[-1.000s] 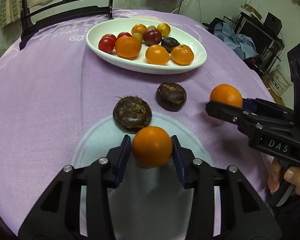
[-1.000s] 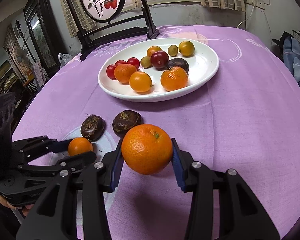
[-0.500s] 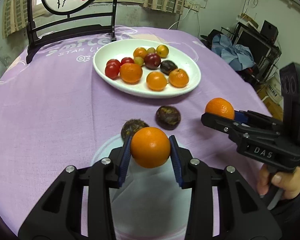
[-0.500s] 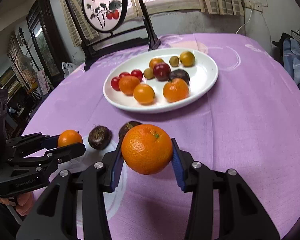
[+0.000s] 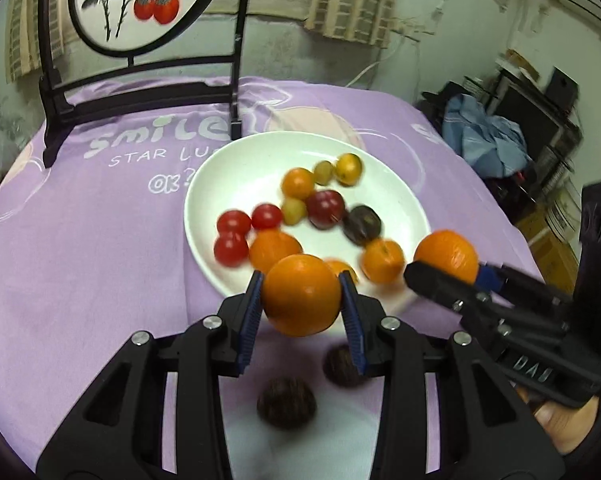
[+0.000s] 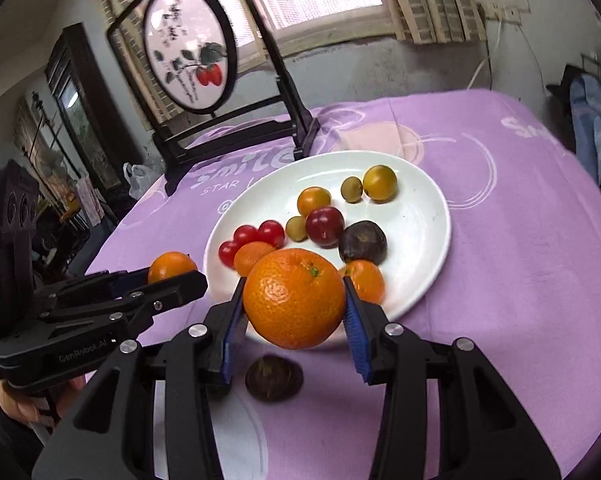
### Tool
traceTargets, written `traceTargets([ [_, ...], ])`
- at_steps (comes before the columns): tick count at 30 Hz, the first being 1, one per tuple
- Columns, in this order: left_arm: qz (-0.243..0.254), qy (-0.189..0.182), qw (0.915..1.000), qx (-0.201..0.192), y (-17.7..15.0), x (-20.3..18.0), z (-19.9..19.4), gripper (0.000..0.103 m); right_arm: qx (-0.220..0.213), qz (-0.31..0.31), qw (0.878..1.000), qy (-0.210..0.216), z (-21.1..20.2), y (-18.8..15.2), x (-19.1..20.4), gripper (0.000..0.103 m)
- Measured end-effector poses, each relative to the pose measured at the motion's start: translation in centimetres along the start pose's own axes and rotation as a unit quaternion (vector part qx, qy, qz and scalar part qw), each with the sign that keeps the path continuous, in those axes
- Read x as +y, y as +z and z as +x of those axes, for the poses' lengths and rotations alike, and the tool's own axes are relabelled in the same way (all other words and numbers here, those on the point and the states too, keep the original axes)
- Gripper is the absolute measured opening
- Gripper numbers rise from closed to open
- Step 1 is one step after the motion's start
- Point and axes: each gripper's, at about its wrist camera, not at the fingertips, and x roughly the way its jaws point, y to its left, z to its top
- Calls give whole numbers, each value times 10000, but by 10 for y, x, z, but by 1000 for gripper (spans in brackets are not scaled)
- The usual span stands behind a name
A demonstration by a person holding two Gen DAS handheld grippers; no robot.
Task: Organize fruits
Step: 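Place both tangerines on the white plate and open both tools, then grasp a dark passion fruit with the right tool while the left tool grasps the other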
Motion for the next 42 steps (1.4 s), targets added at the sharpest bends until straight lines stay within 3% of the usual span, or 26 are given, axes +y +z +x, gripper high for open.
traceTargets([
  [9,-414,251,9987,162,32,17,52,42,98,208,9996,-143,45,13,-12,49],
  [11,-691,381,9969,-23,34,24,52,78,-37,516,9987,14,43,14,-22,53],
  [12,-786,385,9961,-125,33,27,49,84,-77,599,9982,44,40,15,-25,54],
  [21,-544,315,9975,-307,20,20,18,85,-106,530,9982,250,5,3,-24,57],
  [30,-332,361,9984,-272,-30,11,-16,86,61,-326,9993,-179,-26,-37,4,57],
  [37,-322,457,9984,-131,-74,17,-30,90,479,-840,9946,-387,-22,-70,20,57],
  [42,-96,772,9970,-37,-92,27,-30,90,766,-1228,9876,-606,-12,-86,32,57],
])
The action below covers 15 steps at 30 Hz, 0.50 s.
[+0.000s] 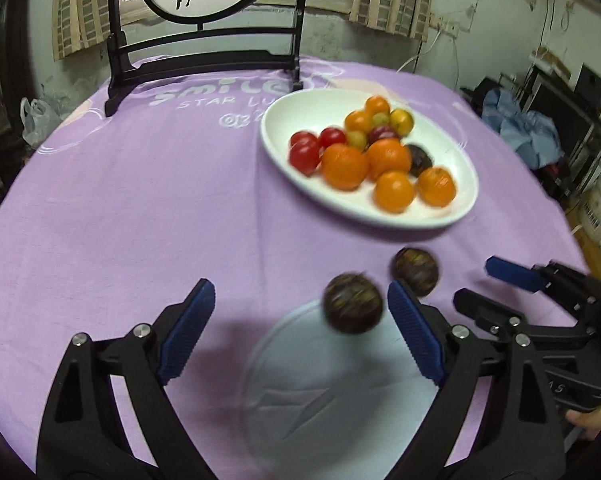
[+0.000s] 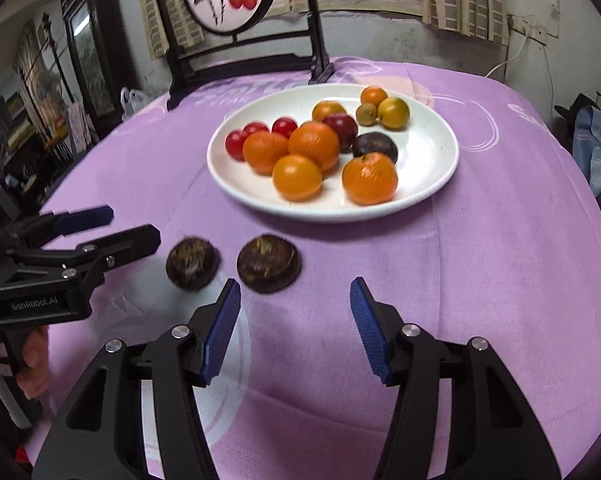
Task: Organize fruits
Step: 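Grasp a dark passion fruit with the right tool while the left tool grasps the other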
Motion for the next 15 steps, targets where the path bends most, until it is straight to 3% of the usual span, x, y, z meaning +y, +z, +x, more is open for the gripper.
traceTargets([
  [15,-139,-43,9999,39,-6,21,3,90,292,-266,9985,-367,48,21,26,57],
])
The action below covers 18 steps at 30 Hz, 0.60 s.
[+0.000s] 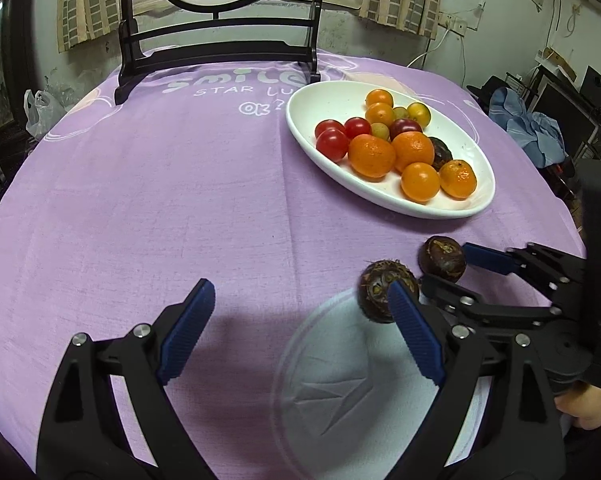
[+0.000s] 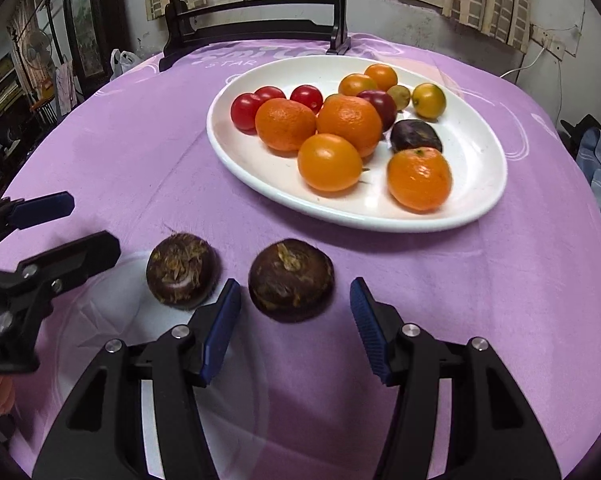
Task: Organize fruits
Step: 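Grasp a dark passion fruit with the right tool while the left tool grasps the other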
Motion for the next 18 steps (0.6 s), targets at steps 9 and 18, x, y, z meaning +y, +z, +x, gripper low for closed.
traceTargets([
  [9,151,25,9999,28,-3,-7,3,90,-188,236,9995,109,-13,-8,-6,43],
  [18,584,-45,9983,20,-15,-32,7,90,-444,1067,9924,421,-43,-25,-53,43],
])
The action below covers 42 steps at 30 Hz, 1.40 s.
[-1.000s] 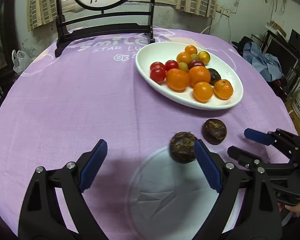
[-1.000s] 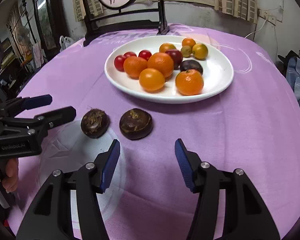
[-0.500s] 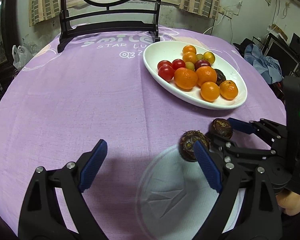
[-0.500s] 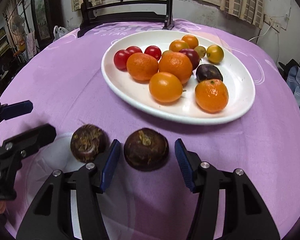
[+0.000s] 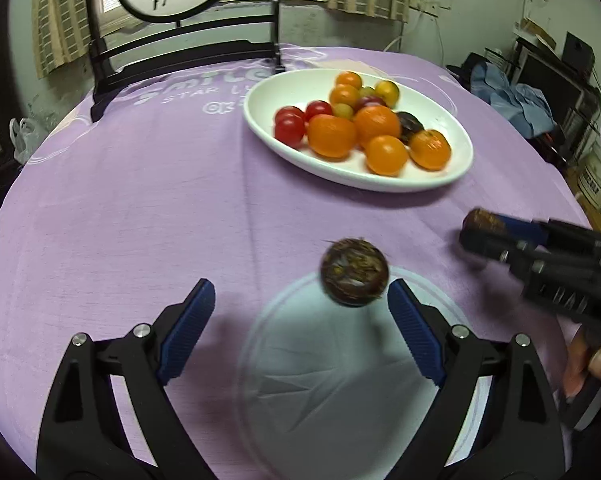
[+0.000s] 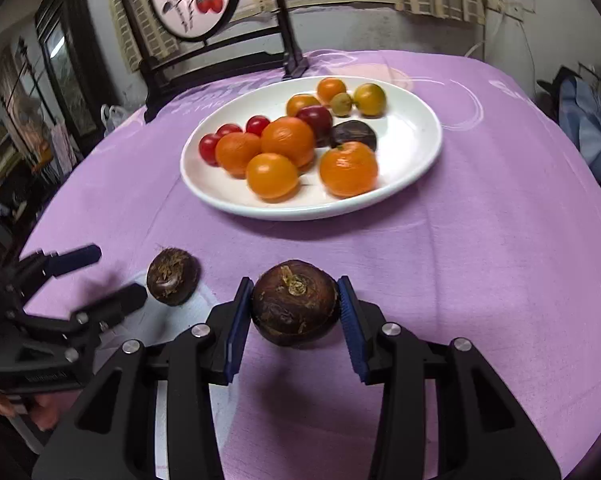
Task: Organize fruits
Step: 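Grasp a dark passion fruit with the right tool while the left tool grasps the other, then place both passion fruits on the white plate and open both tools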
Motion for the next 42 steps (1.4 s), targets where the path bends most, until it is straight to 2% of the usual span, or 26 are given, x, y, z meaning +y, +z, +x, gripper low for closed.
traceTargets([
  [5,174,4,9998,127,-5,-14,11,90,9,4,9999,136,-1,2,-1,43],
  [10,96,8,9996,276,-1,-19,23,89,-46,53,9996,278,-7,4,-4,43],
  [13,140,119,9994,286,1,-23,30,79,-120,99,9994,315,-11,6,-6,43],
  [15,211,70,9995,224,2,-26,29,68,-118,122,9994,314,-11,7,-8,43],
  [17,279,-7,9995,175,4,-28,28,44,-83,145,9993,324,-10,7,-9,43],
  [25,156,-87,9995,254,4,-26,19,44,-96,160,9993,323,-10,7,-11,43],
  [33,230,-214,9995,-45,14,-32,-15,44,-245,140,9991,320,-17,8,-9,43],
  [39,409,-200,9988,-203,53,-37,-23,44,-631,226,9963,536,-39,29,-6,43],
  [42,424,-143,9986,-265,82,-36,-14,44,-695,96,9968,395,-36,51,-5,43],
])
